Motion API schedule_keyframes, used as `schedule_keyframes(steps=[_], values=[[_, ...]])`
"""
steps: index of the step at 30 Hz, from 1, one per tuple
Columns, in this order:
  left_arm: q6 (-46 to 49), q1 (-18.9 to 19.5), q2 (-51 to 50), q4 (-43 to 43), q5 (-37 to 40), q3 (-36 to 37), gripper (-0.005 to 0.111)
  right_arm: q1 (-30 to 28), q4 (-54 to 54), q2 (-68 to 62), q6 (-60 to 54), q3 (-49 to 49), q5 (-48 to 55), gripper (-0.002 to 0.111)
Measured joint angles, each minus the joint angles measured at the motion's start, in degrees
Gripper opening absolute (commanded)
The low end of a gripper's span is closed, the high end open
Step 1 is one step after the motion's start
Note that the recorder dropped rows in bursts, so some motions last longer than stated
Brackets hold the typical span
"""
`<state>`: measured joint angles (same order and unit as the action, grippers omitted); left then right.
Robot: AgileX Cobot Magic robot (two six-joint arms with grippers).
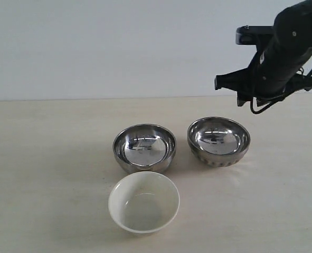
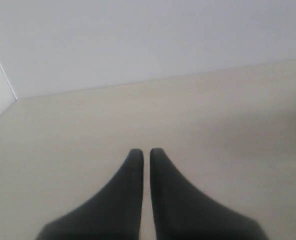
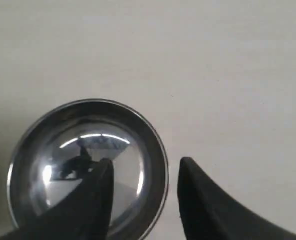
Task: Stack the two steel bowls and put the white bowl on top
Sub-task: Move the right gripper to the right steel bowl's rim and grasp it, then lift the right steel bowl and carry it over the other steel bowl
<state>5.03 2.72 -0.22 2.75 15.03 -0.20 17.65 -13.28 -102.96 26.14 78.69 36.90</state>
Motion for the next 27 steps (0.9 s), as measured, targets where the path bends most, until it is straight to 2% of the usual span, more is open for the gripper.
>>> schedule_keyframes(steps=[3, 7, 16, 18, 19, 21, 27], values=[[0.0, 0.0, 0.0, 0.0, 0.0, 0.0, 0.004, -3.5, 2.9, -2.7, -3.8, 0.0, 0.6, 0.036], [0.0, 0.0, 0.0, 0.0, 0.0, 0.0, 0.004, -5.4, 13.3, -7.4, -13.9, 0.0, -0.1, 0.036], [0.0, 0.0, 0.0, 0.0, 0.0, 0.0, 0.004, -5.5, 14.7, -13.4, -15.6, 0.0, -2.2, 0.036], [0.0, 0.0, 0.0, 0.0, 0.0, 0.0, 0.004, -5.5, 15.2, -14.2, -15.6, 0.0, -2.4, 0.028], [0.0, 0.0, 0.0, 0.0, 0.0, 0.0, 0.004, -5.5, 15.1, -14.3, -15.6, 0.0, -2.4, 0.021], [0.0, 0.0, 0.0, 0.0, 0.0, 0.0, 0.004, -5.5, 15.3, -14.6, -15.6, 0.0, -2.5, 0.000], [0.0, 0.0, 0.0, 0.0, 0.0, 0.0, 0.004, -5.5, 16.2, -14.6, -15.6, 0.0, -2.4, 0.000]])
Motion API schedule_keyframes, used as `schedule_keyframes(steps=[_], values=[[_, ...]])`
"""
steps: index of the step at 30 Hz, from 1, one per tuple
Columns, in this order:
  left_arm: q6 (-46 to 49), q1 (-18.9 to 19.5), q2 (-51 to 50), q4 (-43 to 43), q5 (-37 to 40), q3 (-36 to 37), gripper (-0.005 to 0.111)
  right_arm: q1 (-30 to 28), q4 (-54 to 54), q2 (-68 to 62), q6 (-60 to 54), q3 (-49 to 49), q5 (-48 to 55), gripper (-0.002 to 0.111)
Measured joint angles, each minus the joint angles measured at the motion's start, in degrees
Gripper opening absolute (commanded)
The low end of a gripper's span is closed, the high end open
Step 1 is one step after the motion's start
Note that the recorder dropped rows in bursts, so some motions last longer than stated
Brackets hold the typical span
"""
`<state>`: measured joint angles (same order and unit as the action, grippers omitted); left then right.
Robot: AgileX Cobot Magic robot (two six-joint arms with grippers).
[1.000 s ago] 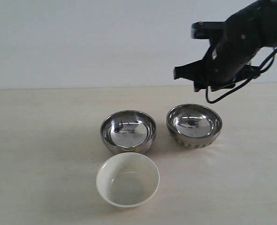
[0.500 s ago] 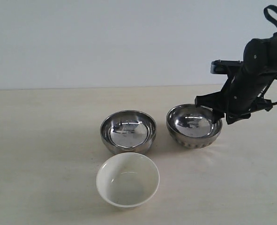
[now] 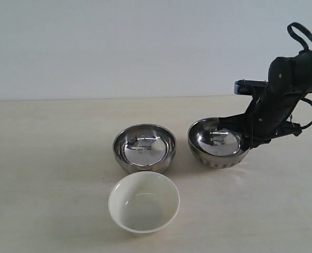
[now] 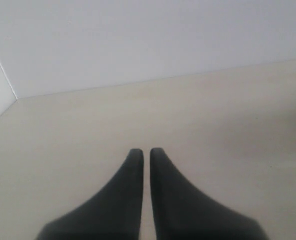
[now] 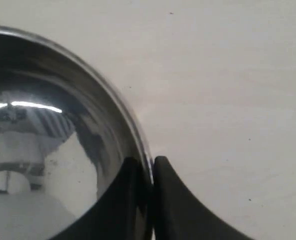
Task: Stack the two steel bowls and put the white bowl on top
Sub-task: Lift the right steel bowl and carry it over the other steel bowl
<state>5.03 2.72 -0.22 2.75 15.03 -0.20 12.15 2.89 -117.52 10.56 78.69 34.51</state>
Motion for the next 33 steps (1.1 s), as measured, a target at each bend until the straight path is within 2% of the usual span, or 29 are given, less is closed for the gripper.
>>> schedule_keyframes(steps=[7, 14, 21, 33], values=[[0.0, 0.0, 0.0, 0.0, 0.0, 0.0, 0.004, -0.1, 0.4, 1.2, 0.0, 0.0, 1.9, 0.000], [0.0, 0.0, 0.0, 0.0, 0.0, 0.0, 0.004, 0.4, 0.6, 12.2, -2.2, 0.0, 6.5, 0.000], [0.0, 0.0, 0.0, 0.0, 0.0, 0.0, 0.004, 7.1, 2.8, 13.7, -2.9, 3.1, 7.4, 0.000], [0.0, 0.0, 0.0, 0.0, 0.0, 0.0, 0.004, 13.3, 8.4, 7.2, -2.6, 8.5, 4.9, 0.000]])
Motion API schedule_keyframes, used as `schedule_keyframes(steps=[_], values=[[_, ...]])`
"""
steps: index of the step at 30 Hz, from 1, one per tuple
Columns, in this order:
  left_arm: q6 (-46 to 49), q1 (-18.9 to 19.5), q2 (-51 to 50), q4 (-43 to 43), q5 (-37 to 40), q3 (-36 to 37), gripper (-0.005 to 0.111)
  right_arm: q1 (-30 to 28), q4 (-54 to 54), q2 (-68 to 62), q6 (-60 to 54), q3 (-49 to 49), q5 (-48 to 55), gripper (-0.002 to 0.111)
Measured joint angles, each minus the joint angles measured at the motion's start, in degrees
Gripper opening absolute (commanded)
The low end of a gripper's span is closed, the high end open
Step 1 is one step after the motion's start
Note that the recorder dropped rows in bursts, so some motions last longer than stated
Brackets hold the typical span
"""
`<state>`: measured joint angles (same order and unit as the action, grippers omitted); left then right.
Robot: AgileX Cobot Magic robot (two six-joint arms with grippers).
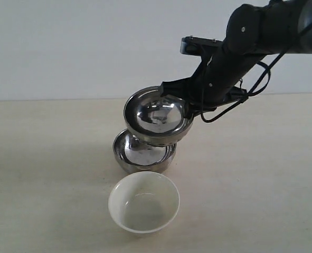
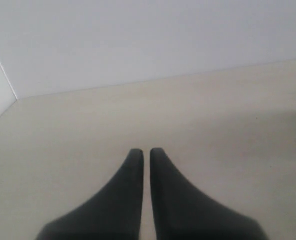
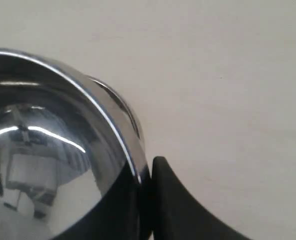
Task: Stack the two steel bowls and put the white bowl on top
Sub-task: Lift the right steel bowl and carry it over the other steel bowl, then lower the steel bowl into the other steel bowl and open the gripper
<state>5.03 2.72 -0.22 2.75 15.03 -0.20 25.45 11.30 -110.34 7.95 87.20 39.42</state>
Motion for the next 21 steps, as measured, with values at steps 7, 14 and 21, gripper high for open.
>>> schedule_keyframes(steps=[7, 14, 21], values=[[0.0, 0.0, 0.0, 0.0, 0.0, 0.0, 0.004, 0.4, 1.3, -3.4, 0.0, 0.8, -0.3, 0.000], [0.0, 0.0, 0.0, 0.0, 0.0, 0.0, 0.004, 2.3, 1.9, -5.5, 0.1, 0.9, -2.6, 0.000], [0.0, 0.0, 0.0, 0.0, 0.0, 0.0, 0.004, 3.1, 2.1, -7.2, 0.1, 1.1, -3.2, 0.000]])
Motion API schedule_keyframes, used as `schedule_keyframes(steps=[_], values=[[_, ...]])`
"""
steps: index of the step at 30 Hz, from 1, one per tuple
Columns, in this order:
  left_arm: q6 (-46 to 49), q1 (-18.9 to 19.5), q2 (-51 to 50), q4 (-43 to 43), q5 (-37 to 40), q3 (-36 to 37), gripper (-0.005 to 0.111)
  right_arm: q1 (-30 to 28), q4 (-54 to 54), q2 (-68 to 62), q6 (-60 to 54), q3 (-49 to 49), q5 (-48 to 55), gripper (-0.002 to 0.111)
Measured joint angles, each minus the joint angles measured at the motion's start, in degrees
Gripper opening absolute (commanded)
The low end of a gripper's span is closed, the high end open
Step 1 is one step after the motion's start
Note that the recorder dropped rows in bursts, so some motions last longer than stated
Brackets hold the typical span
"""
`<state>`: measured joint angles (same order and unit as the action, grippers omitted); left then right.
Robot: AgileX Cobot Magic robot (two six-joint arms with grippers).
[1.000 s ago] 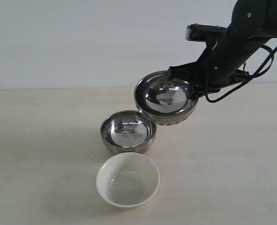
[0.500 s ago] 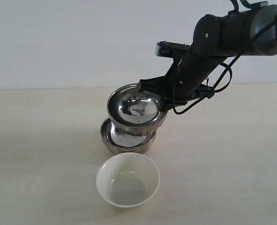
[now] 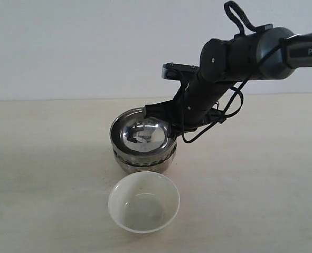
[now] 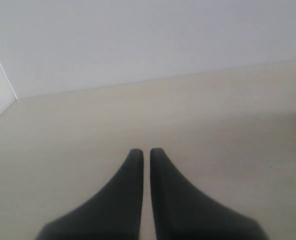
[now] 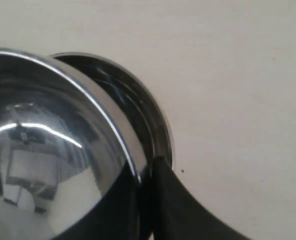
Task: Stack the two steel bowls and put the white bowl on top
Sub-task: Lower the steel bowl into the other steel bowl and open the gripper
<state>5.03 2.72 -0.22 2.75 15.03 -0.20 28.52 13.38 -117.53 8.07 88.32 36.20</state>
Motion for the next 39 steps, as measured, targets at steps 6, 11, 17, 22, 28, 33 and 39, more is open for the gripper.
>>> schedule_keyframes(steps=[6, 11, 17, 22, 28, 33, 39], values=[[0.0, 0.0, 0.0, 0.0, 0.0, 0.0, 0.004, 0.0, 0.0, 0.0, 0.0, 0.0, -0.4, 0.005], [0.0, 0.0, 0.0, 0.0, 0.0, 0.0, 0.004, 0.0, 0.0, 0.0, 0.0, 0.0, -1.2, 0.035], [0.0, 0.0, 0.0, 0.0, 0.0, 0.0, 0.004, 0.0, 0.2, 0.0, 0.0, 0.0, -1.2, 0.043], [0.0, 0.0, 0.0, 0.0, 0.0, 0.0, 0.004, 0.0, 0.3, 0.0, -0.5, 0.0, 0.1, 0.021], [0.0, 0.0, 0.0, 0.0, 0.0, 0.0, 0.004, 0.0, 0.1, 0.0, -1.7, 0.0, 1.4, 0.000], [0.0, 0.0, 0.0, 0.0, 0.0, 0.0, 0.004, 0.0, 0.5, 0.0, -1.8, 0.0, 2.4, 0.000], [0.0, 0.0, 0.0, 0.0, 0.0, 0.0, 0.004, 0.0, 2.1, 0.0, -2.0, 0.0, 2.6, 0.000]])
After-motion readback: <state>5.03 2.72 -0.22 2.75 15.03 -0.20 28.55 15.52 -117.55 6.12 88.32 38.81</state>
